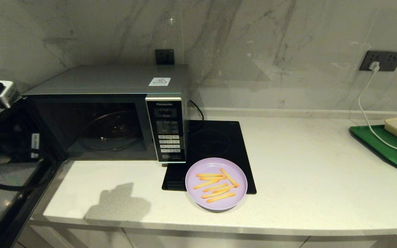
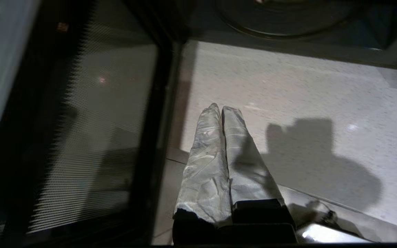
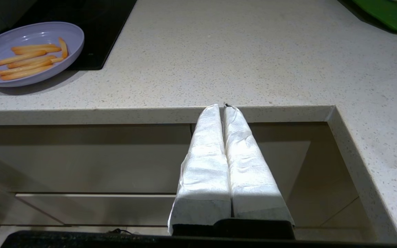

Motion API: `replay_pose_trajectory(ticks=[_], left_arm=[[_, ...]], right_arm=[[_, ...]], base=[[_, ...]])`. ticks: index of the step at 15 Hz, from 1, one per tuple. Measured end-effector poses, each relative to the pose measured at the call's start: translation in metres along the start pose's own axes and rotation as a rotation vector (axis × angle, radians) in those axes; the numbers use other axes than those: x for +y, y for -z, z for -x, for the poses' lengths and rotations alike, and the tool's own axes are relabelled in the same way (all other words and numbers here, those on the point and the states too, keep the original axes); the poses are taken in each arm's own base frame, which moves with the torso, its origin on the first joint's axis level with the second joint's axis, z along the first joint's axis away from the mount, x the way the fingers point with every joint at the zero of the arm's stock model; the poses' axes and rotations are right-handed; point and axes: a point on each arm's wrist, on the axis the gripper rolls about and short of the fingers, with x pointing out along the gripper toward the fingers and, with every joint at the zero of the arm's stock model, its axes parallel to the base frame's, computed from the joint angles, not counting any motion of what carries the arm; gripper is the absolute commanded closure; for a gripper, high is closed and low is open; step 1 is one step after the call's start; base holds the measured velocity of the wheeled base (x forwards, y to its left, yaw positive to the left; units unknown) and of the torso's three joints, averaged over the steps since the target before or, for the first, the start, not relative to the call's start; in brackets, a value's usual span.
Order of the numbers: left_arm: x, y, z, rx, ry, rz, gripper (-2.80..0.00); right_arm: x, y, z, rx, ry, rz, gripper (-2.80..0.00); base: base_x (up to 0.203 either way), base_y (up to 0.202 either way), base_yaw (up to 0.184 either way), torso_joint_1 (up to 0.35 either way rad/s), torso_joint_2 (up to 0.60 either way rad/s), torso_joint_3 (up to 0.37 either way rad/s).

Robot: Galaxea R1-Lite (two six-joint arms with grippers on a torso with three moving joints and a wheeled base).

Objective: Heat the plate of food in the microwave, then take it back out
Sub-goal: Put the plate in the microwave oven

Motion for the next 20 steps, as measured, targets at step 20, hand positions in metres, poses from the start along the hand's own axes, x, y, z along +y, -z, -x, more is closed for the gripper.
replay_pose_trajectory(ticks=[20], left_arm=[[0.100, 0.020, -0.003, 0.029, -0.216, 0.115, 0.00]], right_arm=[[0.000, 0.000, 0.000, 0.000, 0.000, 0.000, 0.00]], base=[[0.000, 0.000, 0.000, 0.000, 0.00, 0.000]])
